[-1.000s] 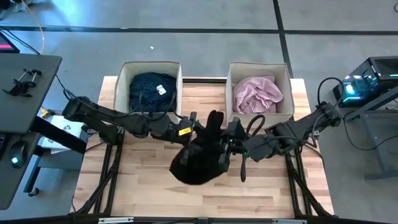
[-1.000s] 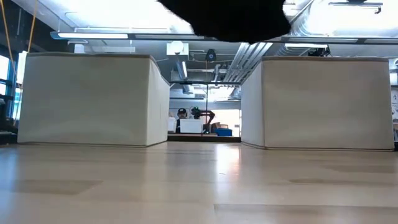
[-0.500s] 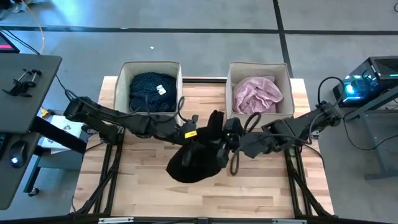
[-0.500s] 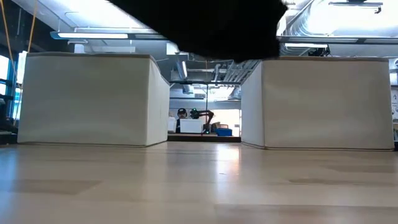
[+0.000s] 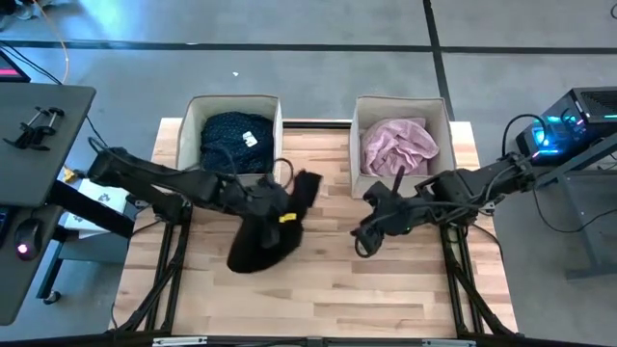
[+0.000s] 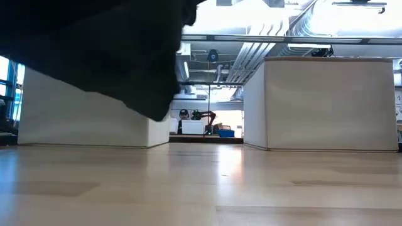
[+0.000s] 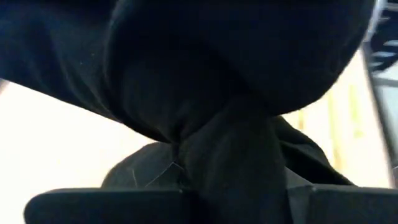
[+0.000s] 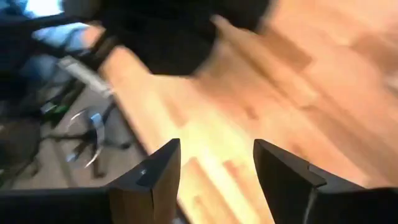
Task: Sort clothes
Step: Put the black cloth into the left laundry organizer, then adjust the left laundry organizer to the bottom
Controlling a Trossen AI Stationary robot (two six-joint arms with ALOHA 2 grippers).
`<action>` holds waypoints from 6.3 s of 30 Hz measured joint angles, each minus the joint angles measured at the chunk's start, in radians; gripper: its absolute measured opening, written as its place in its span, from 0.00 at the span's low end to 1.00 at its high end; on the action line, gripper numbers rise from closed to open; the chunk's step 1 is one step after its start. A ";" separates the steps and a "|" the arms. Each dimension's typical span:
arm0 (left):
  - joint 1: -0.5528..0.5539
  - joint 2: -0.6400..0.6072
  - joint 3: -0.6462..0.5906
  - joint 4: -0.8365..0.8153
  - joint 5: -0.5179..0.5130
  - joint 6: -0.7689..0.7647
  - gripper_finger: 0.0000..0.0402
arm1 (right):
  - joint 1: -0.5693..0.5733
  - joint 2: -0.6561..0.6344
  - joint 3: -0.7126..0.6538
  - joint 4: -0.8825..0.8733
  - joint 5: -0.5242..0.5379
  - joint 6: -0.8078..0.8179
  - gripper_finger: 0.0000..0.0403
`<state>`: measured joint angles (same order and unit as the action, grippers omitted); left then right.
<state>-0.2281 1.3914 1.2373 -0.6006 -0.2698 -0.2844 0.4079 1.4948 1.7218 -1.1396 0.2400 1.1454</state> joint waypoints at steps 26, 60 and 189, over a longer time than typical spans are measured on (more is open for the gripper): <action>0.683 -0.449 -0.004 0.166 -0.148 0.553 0.11 | -0.029 0.008 -0.002 -0.073 0.328 0.032 0.47; 1.074 -0.146 -0.247 -0.347 0.501 0.048 0.50 | -0.031 0.011 -0.002 -0.014 0.332 0.024 0.47; 0.762 -0.913 -0.257 0.004 0.415 -0.373 0.52 | 0.064 -1.494 -1.712 1.203 -0.023 -1.019 0.00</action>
<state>0.5343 0.4786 0.9806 -0.5968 0.1455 -0.6579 0.4714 0.0006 0.0097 0.0638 0.2173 0.1259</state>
